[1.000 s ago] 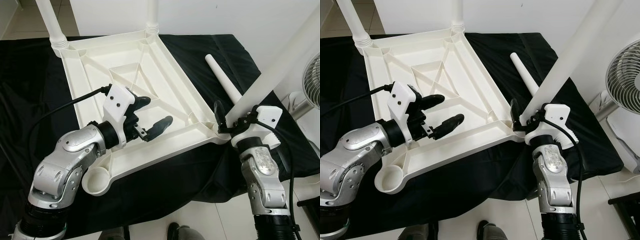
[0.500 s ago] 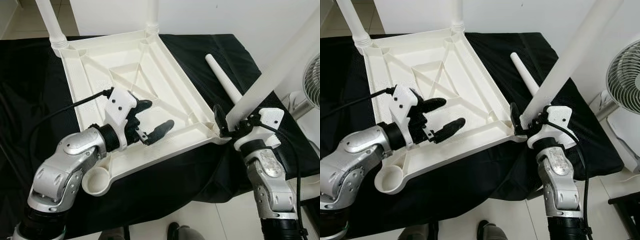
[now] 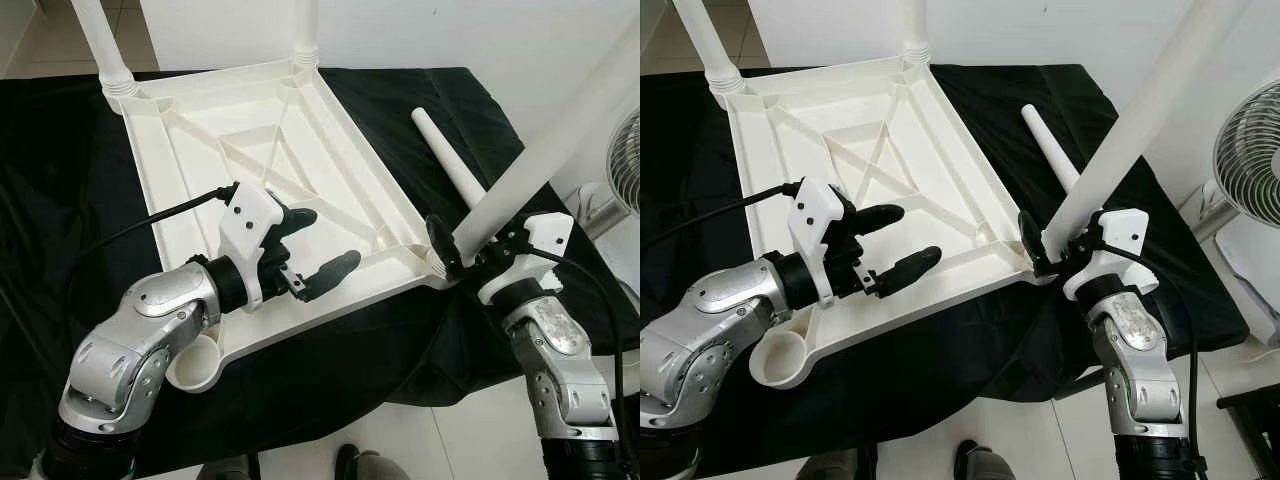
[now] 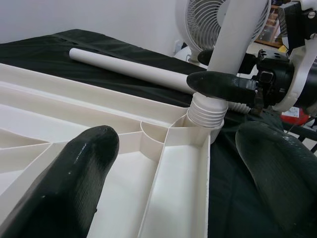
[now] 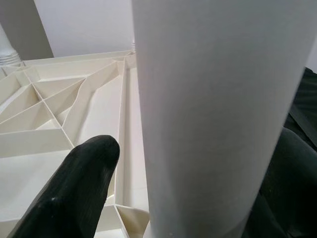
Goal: Building children table
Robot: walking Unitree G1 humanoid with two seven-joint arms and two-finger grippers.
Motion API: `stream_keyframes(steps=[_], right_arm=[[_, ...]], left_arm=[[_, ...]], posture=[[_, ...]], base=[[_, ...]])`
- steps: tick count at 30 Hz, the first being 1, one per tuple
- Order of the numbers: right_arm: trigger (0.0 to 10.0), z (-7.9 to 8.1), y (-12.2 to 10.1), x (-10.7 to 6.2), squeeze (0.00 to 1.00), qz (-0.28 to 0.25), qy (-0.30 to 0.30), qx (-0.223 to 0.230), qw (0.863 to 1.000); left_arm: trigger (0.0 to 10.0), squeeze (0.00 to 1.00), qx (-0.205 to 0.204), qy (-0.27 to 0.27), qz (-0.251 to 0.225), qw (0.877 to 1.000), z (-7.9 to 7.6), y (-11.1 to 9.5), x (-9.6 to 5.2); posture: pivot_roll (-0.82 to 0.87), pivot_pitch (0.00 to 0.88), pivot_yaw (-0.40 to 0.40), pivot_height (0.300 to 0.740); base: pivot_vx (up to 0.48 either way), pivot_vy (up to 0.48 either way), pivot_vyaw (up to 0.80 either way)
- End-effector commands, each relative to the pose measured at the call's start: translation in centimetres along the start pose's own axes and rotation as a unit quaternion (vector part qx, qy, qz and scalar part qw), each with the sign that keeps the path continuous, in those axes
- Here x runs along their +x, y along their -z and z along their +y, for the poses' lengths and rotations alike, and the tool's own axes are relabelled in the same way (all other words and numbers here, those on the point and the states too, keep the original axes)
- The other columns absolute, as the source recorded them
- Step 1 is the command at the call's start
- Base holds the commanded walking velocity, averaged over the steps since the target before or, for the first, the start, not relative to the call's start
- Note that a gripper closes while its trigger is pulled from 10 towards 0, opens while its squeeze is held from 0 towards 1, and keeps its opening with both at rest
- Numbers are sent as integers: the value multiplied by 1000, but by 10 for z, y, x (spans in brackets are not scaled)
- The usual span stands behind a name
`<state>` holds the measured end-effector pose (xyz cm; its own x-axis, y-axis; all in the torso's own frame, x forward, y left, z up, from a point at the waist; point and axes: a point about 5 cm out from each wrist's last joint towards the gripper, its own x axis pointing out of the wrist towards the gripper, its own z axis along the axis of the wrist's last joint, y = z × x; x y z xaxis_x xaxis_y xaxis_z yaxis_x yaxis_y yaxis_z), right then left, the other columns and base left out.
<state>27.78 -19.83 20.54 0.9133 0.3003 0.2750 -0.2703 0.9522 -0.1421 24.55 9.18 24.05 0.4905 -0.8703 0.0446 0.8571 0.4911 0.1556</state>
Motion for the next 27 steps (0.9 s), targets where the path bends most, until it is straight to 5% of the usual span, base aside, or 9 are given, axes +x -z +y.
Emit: stream_keyframes(steps=[1,4,6,7,8,27], right_arm=[[10000,-3,-1,-4,0,3,-1,-3,1000],[8510,-4,-2,-4,0,6,-9,-9,1000],[8510,-5,-2,-5,0,7,-12,-7,1000],[1804,-4,-2,-5,0,8,-16,-8,1000],[549,-4,-2,-6,0,8,-21,-7,1000],[0,-5,5,-12,0,24,-5,14,1000]], left_arm=[[10000,0,2,-4,2,1000,-4,-1,-1],[10000,0,1,-5,3,1000,-4,-1,-1],[10000,0,1,-5,3,1000,-4,-1,-1],[10000,0,1,-5,3,1000,-3,-1,-1],[10000,0,1,-6,3,1000,-3,-1,-1],[10000,0,3,-10,0,1000,-2,-3,-1]], posture=[[76,230,-24,740],[76,229,-24,740],[76,229,-24,740],[77,229,-24,740],[77,229,-24,740],[76,226,-25,740]], base=[[0,0,0],[0,0,0],[0,0,0],[0,0,0],[0,0,0],[0,0,0]])
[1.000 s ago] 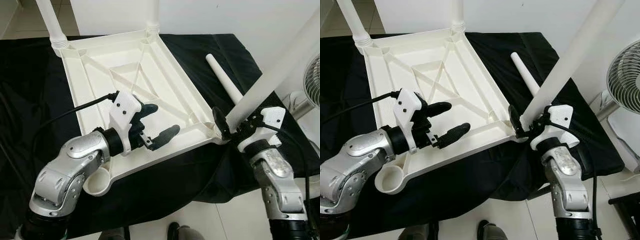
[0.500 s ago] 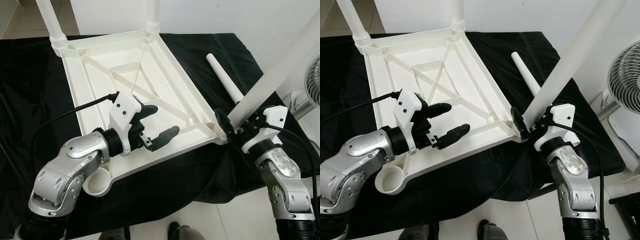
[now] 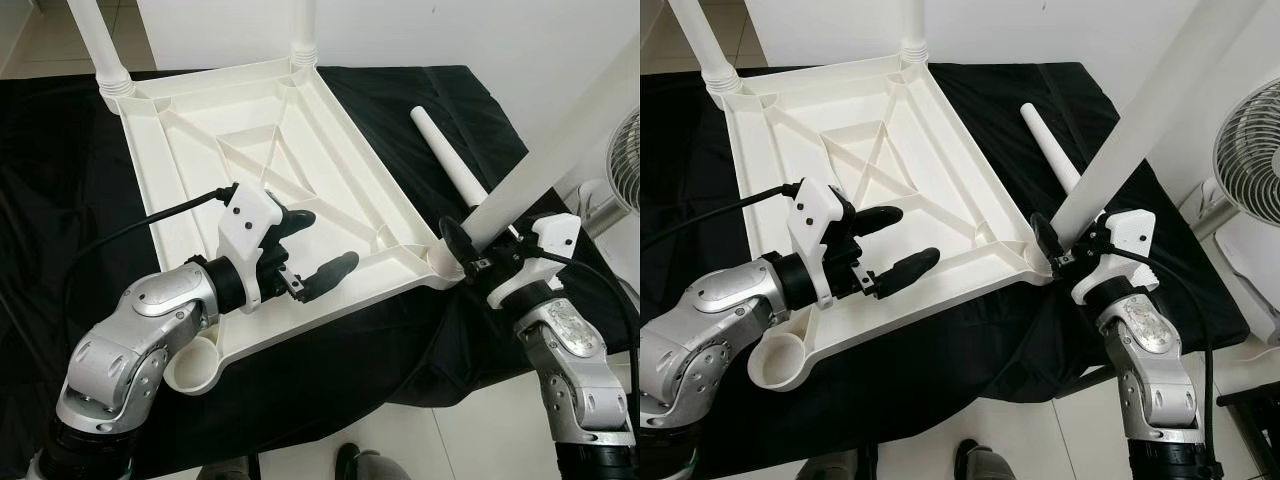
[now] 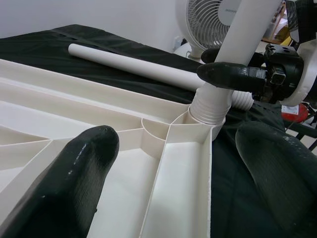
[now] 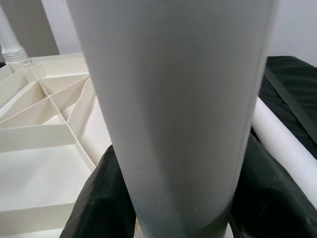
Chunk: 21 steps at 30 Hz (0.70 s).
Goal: Building children table
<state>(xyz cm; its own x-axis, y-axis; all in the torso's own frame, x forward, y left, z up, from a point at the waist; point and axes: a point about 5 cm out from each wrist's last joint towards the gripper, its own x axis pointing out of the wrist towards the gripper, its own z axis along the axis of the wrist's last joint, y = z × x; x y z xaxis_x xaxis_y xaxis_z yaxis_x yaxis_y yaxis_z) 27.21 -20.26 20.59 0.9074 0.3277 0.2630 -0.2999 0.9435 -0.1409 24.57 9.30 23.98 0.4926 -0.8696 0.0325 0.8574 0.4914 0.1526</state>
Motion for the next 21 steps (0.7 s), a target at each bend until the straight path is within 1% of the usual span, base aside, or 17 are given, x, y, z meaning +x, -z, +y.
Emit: stream_keyframes(steps=[1,2,3,4,5,6,7,9,14,21], right_arm=[[392,-3,9,-6,0,25,17,12,999],[392,-4,10,-7,0,29,22,14,999],[7333,-4,12,-7,0,33,24,15,999],[7333,-3,12,-8,0,35,24,16,999],[10000,-4,13,-8,0,37,29,21,999],[10000,-4,13,-8,0,37,29,21,999],[10000,-5,14,-8,0,39,36,31,998],[10000,-8,16,-10,0,43,49,32,997],[10000,-12,24,-10,0,63,74,66,993],[10000,-9,28,-8,0,78,72,68,992]], left_arm=[[10000,0,5,-9,-6,1000,-3,-4,0],[10000,0,5,-9,-7,1000,-3,-4,0],[10000,0,5,-9,-7,1000,-3,-4,-1],[10000,0,5,-9,-7,1000,-3,-4,-1],[10000,0,5,-9,-7,1000,-3,-4,-1],[10000,0,5,-9,-7,1000,-3,-4,-1],[10000,0,5,-9,-7,1000,-3,-5,-1],[10000,0,6,-8,-7,1000,-3,-5,-1],[10000,0,6,-7,-6,1000,-3,-5,-2],[10000,0,5,-6,-5,1000,-3,-5,-3]], posture=[[76,226,-25,740],[76,226,-25,740],[77,224,-21,740],[77,224,-21,740],[77,224,-21,740],[77,224,-21,740],[76,223,-18,740],[78,221,-17,740],[77,220,-14,740],[78,222,-14,740]], base=[[0,0,0],[0,0,0],[0,0,0],[0,0,0],[0,0,0],[0,0,0],[0,0,0],[0,0,0],[0,0,0],[0,0,0]])
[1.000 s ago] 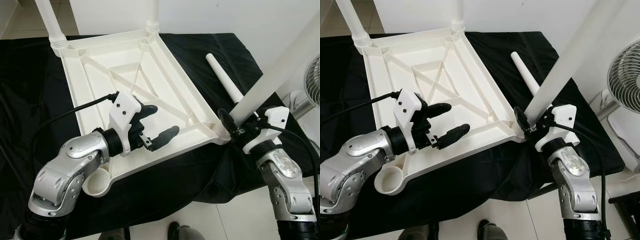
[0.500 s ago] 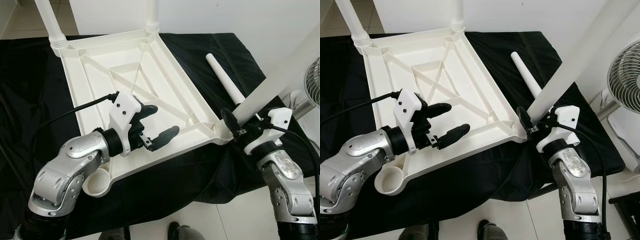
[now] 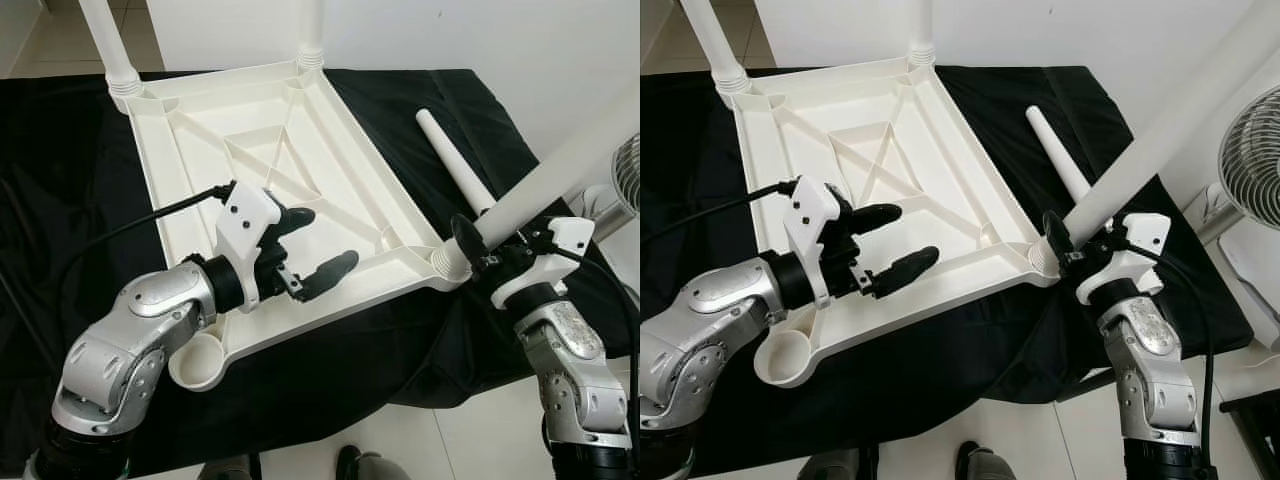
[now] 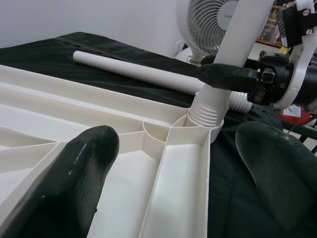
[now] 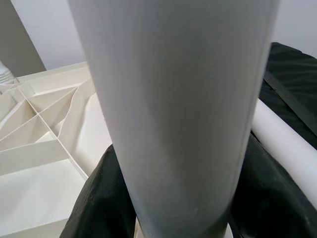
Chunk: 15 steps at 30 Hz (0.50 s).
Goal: Building children table
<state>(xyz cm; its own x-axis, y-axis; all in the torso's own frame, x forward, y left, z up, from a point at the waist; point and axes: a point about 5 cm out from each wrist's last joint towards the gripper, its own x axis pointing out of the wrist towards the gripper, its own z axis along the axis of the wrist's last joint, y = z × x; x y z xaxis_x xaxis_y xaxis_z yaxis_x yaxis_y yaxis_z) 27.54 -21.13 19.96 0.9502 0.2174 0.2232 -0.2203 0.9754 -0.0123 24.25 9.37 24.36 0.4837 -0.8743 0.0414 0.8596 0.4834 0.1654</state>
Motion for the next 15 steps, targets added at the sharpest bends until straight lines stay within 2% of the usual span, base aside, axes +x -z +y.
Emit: stream_keyframes(steps=[1,15], right_arm=[[10000,-3,20,-6,0,53,17,13,998],[10000,-1,21,-5,0,56,28,8,998]], left_arm=[[10000,0,-1,-11,1,1000,-2,-1,-1],[10000,0,-8,-17,3,1000,-3,0,-3]], posture=[[79,230,-15,740],[84,246,-24,740]], base=[[0,0,0],[0,0,0]])
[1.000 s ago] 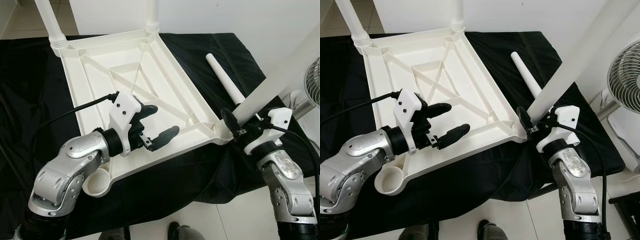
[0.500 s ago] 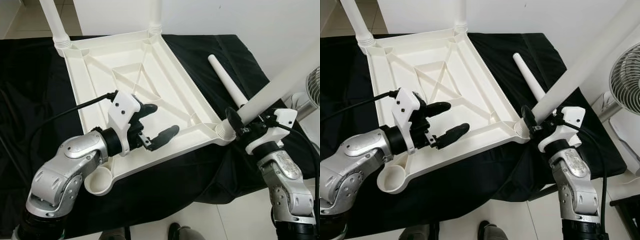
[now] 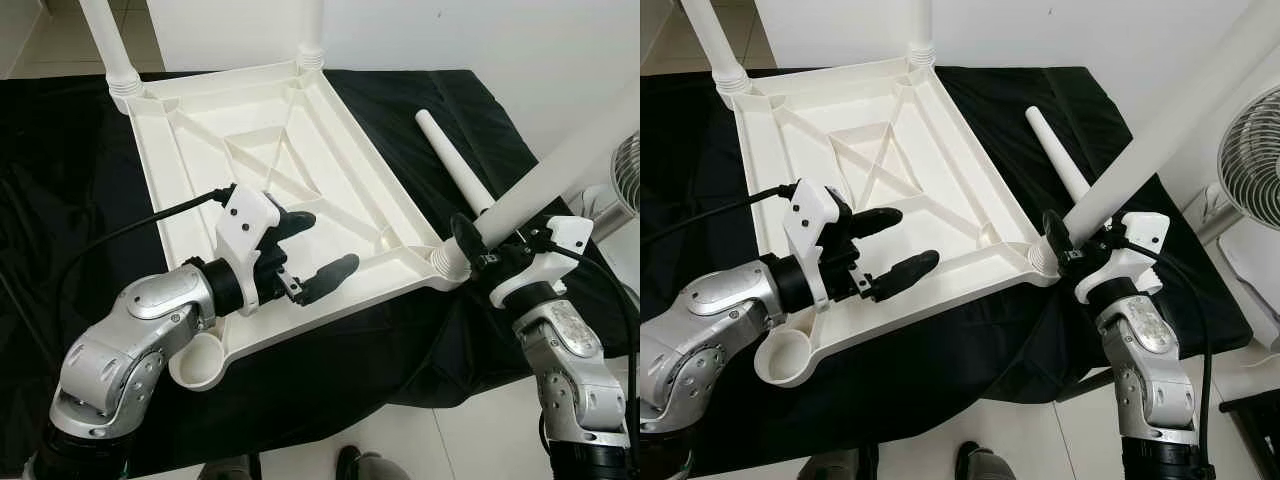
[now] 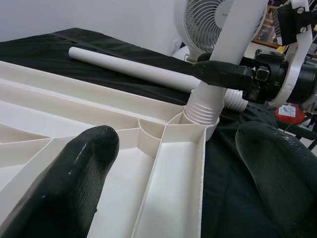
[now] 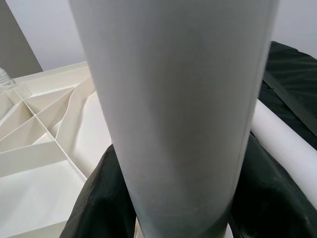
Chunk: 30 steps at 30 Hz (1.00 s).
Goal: Building children table
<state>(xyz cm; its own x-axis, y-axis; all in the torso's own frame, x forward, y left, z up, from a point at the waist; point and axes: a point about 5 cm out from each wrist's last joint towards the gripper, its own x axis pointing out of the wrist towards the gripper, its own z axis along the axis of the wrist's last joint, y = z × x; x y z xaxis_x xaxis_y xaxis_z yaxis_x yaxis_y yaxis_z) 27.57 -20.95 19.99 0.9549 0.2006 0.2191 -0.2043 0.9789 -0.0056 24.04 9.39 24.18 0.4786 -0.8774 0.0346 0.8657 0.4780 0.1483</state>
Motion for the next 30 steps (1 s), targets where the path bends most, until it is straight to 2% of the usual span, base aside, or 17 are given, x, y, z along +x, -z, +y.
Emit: stream_keyframes(steps=[1,9,19,30], right_arm=[[10000,-2,21,-5,0,51,27,5,998],[10000,7,21,-8,0,43,68,5,997],[10000,11,23,-11,0,41,120,20,992],[10000,20,30,-9,0,52,206,27,977]], left_arm=[[10000,0,1,-22,-1,1000,-1,-1,-2],[10000,0,-2,-23,-3,1000,-1,-1,-1],[10000,0,-3,-21,-6,1000,-2,-1,0],[10000,0,-3,-21,-9,1000,-2,-2,0]], posture=[[84,246,-24,740],[76,247,-29,740],[68,246,-30,740],[71,244,-34,740]], base=[[0,0,0],[0,0,0],[0,0,0],[0,0,0]])
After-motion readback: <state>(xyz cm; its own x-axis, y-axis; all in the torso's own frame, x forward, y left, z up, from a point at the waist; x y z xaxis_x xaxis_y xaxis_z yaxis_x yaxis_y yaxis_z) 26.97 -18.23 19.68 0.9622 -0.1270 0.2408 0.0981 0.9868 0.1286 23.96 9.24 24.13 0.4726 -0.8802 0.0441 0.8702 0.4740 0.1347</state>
